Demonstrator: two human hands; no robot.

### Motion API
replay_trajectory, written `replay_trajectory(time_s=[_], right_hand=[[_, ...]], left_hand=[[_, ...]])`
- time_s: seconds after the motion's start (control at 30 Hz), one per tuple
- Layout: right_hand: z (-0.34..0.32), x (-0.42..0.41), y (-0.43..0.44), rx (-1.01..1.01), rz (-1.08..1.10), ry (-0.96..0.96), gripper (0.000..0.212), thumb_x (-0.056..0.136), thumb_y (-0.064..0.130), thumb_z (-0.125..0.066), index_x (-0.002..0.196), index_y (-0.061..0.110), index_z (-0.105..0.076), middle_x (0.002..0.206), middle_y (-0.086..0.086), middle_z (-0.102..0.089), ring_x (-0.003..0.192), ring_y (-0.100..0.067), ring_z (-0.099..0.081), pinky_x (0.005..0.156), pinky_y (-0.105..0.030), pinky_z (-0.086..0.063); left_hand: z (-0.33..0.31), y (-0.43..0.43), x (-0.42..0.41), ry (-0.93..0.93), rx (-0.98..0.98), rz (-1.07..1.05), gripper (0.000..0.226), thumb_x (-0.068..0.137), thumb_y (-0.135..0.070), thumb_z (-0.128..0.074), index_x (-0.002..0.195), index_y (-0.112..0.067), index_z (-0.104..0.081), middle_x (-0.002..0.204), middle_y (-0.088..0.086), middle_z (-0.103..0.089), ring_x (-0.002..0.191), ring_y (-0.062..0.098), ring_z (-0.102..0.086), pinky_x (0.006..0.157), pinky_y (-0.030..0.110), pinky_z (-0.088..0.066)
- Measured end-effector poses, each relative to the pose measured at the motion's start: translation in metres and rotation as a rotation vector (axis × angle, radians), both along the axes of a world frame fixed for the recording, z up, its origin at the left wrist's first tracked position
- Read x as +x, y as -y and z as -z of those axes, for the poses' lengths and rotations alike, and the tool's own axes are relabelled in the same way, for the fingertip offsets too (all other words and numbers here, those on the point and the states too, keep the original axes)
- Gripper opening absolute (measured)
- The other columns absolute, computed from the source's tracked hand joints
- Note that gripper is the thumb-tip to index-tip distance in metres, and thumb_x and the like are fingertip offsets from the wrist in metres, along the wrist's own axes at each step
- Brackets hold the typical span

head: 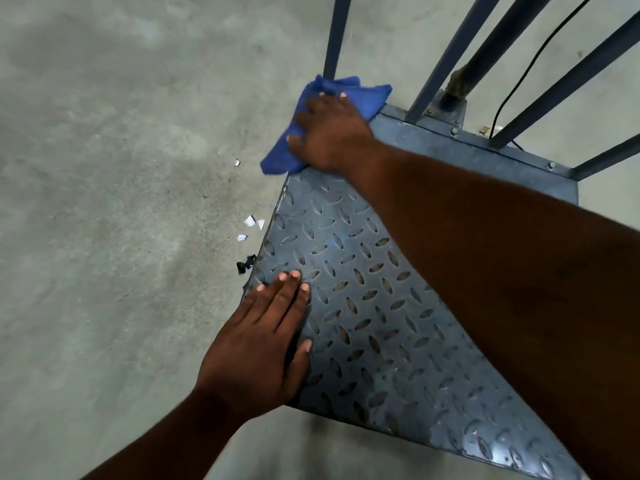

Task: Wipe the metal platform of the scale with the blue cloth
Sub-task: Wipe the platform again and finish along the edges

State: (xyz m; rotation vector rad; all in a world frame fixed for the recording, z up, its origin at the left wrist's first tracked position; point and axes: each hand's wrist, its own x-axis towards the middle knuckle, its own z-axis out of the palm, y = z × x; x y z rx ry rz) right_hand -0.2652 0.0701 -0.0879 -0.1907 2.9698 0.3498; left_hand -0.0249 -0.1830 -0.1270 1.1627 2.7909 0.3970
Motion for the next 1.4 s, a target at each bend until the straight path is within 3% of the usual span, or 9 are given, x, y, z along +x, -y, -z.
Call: replay_trajectory(time_s=[0.2,0.33,0.5,0.6,0.8,0.87,1.07,1.2,1.4], right_hand=[[-0.003,0.059,0.000,-0.538,0.077,0.077,0.037,0.089,0.053,-0.067,0.115,0.028,-0.059,0.116,-0.027,-0.048,0.102,-0.049,-0.055,0.070,-0.051,-0.047],[-0.010,0.088,-0.016,-0.797,0.532,-0.442,0.005,0.101,0.017,-0.062,0.098,0.013,-0.061,0.079,0.005,-0.060,0.069,0.008,-0.057,0.070,-0.020,-0.046],[-0.092,0.010,-0.013,-1.214,0.574,-0.887,0.010,0.101,0.009,-0.057,0.095,0.002,-0.056,0.077,0.012,-0.054,0.065,0.011,-0.058,0.065,-0.014,-0.048],[-0.125,-0.033,-0.004,-1.005,0.441,-0.851,0.025,0.091,0.018,-0.064,0.074,0.024,-0.047,0.073,0.018,-0.056,0.067,0.009,-0.062,0.071,-0.006,-0.044],[-0.038,-0.002,-0.017,-0.556,0.530,-0.040,0.016,0.101,0.015,-0.049,0.101,0.018,-0.064,0.103,-0.006,-0.061,0.100,-0.024,-0.061,0.087,-0.029,-0.049],[-0.025,0.013,-0.007,-0.489,0.451,-0.080,0.026,0.101,0.013,-0.048,0.122,0.011,-0.064,0.127,-0.016,-0.059,0.115,-0.034,-0.058,0.090,-0.038,-0.048],[-0.015,0.084,0.029,-0.390,-0.146,-0.026,0.037,0.084,0.018,-0.053,0.116,0.020,-0.072,0.129,-0.002,-0.065,0.124,-0.027,-0.053,0.101,-0.040,-0.039],[-0.016,0.110,-0.059,-0.491,0.315,-0.217,0.026,0.100,0.014,-0.055,0.123,0.018,-0.068,0.121,0.001,-0.065,0.113,-0.002,-0.059,0.103,-0.027,-0.046],[-0.017,0.153,-0.167,-0.292,0.807,-0.164,0.035,0.102,0.027,-0.056,0.136,0.018,-0.055,0.127,-0.014,-0.059,0.117,-0.031,-0.060,0.095,-0.048,-0.054]], left_hand=[[0.002,0.002,0.000,-0.005,0.007,0.006,0.074,0.102,-0.048,-0.050,0.165,-0.009,-0.042,0.173,0.013,-0.037,0.161,0.029,-0.035,0.128,0.047,-0.027],[0.005,0.002,0.001,0.004,0.003,0.007,0.074,0.102,-0.047,-0.051,0.165,-0.010,-0.042,0.174,0.012,-0.035,0.161,0.028,-0.036,0.127,0.048,-0.029],[0.006,0.003,0.000,0.007,0.004,0.010,0.075,0.102,-0.048,-0.052,0.166,-0.010,-0.042,0.175,0.013,-0.034,0.162,0.028,-0.034,0.127,0.048,-0.030],[0.005,0.001,0.000,-0.007,0.004,0.012,0.076,0.100,-0.047,-0.054,0.165,-0.009,-0.044,0.174,0.012,-0.035,0.162,0.027,-0.033,0.128,0.048,-0.028],[0.003,0.003,-0.001,0.001,-0.011,0.019,0.075,0.100,-0.049,-0.055,0.164,-0.010,-0.045,0.174,0.011,-0.035,0.162,0.027,-0.034,0.130,0.046,-0.025],[0.002,0.002,-0.001,0.005,-0.011,0.009,0.075,0.101,-0.050,-0.053,0.165,-0.010,-0.044,0.174,0.011,-0.035,0.162,0.027,-0.034,0.129,0.046,-0.026],[0.003,0.001,-0.001,-0.007,0.029,0.014,0.073,0.101,-0.049,-0.050,0.163,-0.009,-0.047,0.171,0.013,-0.041,0.158,0.029,-0.040,0.128,0.047,-0.028],[0.006,0.001,-0.001,-0.022,0.037,0.016,0.074,0.101,-0.048,-0.048,0.164,-0.008,-0.045,0.173,0.013,-0.037,0.160,0.028,-0.037,0.129,0.048,-0.027],[0.003,0.000,-0.001,-0.014,0.046,0.016,0.074,0.099,-0.046,-0.050,0.162,-0.007,-0.048,0.172,0.014,-0.039,0.159,0.031,-0.040,0.128,0.051,-0.031]])
